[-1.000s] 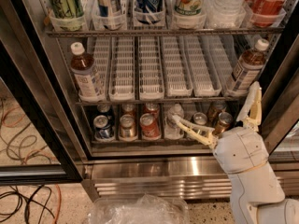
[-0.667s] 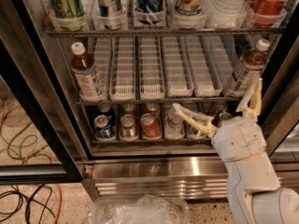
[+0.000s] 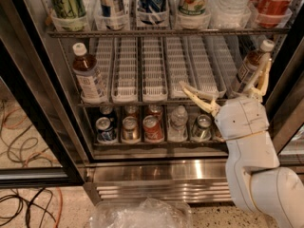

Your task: Pick water bottle from top shelf of fridge

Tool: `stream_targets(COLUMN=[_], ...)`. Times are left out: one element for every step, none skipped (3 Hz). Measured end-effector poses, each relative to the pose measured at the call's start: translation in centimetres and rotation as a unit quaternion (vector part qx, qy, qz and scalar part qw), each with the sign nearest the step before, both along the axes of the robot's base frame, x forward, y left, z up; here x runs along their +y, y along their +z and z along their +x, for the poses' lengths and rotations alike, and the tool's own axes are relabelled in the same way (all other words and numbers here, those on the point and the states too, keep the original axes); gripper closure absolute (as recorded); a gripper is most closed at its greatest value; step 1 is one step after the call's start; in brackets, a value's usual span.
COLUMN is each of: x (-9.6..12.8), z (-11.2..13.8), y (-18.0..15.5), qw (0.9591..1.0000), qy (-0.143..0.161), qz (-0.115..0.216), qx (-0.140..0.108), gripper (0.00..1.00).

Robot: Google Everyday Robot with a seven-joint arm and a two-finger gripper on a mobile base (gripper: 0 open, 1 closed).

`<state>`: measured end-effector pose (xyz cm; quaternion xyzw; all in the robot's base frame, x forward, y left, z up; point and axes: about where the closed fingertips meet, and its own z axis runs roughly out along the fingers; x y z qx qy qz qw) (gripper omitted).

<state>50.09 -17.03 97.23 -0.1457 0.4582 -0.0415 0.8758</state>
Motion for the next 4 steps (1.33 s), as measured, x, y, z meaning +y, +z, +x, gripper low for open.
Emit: stream_targets(x=[-1.3, -2.3, -2.3, -1.8], z=[1.4, 2.0, 2.0, 2.9], y=[1.8, 5.3, 5.3, 6.2], qw=[0.9993, 0.9964, 0.9963, 0.9941], qy=[-0.028, -0.028, -0.028, -0.022], qz=[0.012, 0.065, 0.067, 0.088], qx=[-0.020, -0.048, -0.047, -0.059], gripper=[0.00, 0.00, 0.00, 0.00])
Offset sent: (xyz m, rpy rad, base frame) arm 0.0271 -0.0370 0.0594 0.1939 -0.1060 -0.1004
